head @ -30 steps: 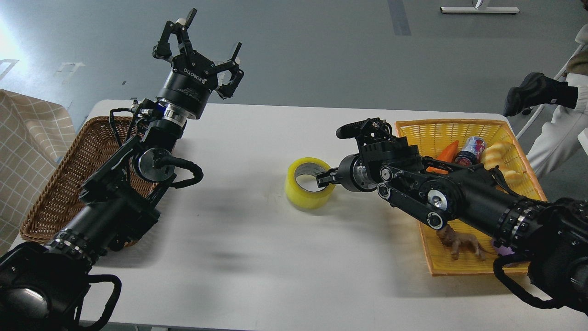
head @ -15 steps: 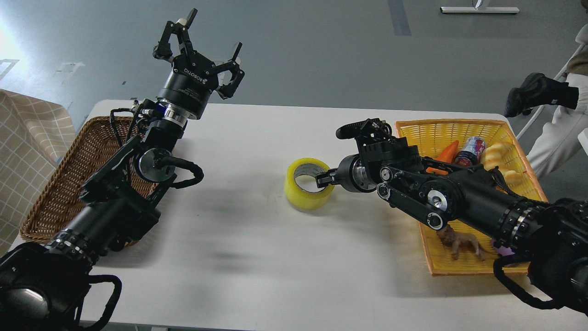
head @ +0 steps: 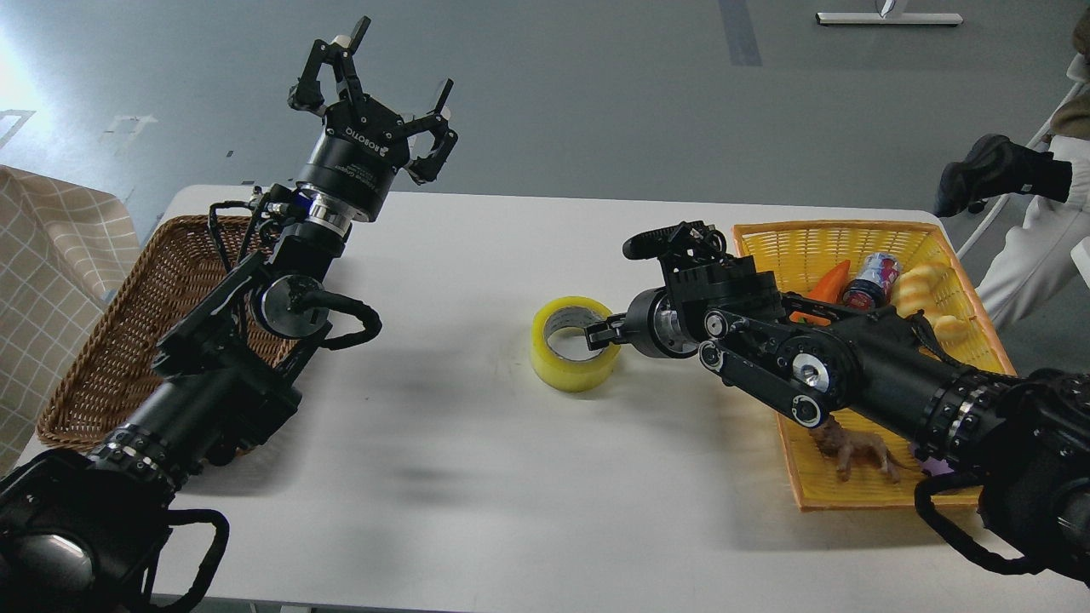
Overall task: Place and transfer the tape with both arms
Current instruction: 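Set the tape roll on the table and open the right gripper, then withdraw the right gripper back to its raised pose, then swing the left gripper out over the table toward the tape roll, then lower the left gripper onto the tape roll and grasp its rim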
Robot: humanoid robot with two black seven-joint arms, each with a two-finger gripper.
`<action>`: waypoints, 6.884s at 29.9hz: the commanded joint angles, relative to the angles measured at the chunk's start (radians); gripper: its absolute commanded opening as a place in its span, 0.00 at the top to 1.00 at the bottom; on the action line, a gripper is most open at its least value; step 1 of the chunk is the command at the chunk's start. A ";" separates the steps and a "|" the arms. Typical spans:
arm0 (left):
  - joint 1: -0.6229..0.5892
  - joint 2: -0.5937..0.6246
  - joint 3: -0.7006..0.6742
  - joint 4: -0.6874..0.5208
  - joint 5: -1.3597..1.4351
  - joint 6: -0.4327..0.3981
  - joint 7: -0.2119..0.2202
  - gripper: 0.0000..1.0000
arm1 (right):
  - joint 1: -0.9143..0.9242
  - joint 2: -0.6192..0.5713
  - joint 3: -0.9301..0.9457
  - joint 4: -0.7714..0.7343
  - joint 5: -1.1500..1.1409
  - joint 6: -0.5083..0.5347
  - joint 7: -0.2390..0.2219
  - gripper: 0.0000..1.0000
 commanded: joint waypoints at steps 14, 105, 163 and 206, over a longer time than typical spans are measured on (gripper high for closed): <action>0.000 0.001 0.003 0.000 0.000 0.000 0.000 0.02 | 0.000 0.000 0.048 0.086 0.002 0.000 0.000 0.08; -0.029 0.106 0.031 -0.083 0.018 0.000 0.014 0.02 | -0.448 0.000 1.440 0.284 1.105 0.000 0.018 0.03; -0.092 0.162 0.275 -0.368 1.520 0.113 0.093 0.02 | -0.566 -0.021 1.444 0.270 1.105 0.000 0.083 0.02; -0.239 0.082 0.750 -0.186 1.675 0.107 0.397 0.05 | -0.623 -0.023 1.453 0.247 1.105 0.000 0.101 0.02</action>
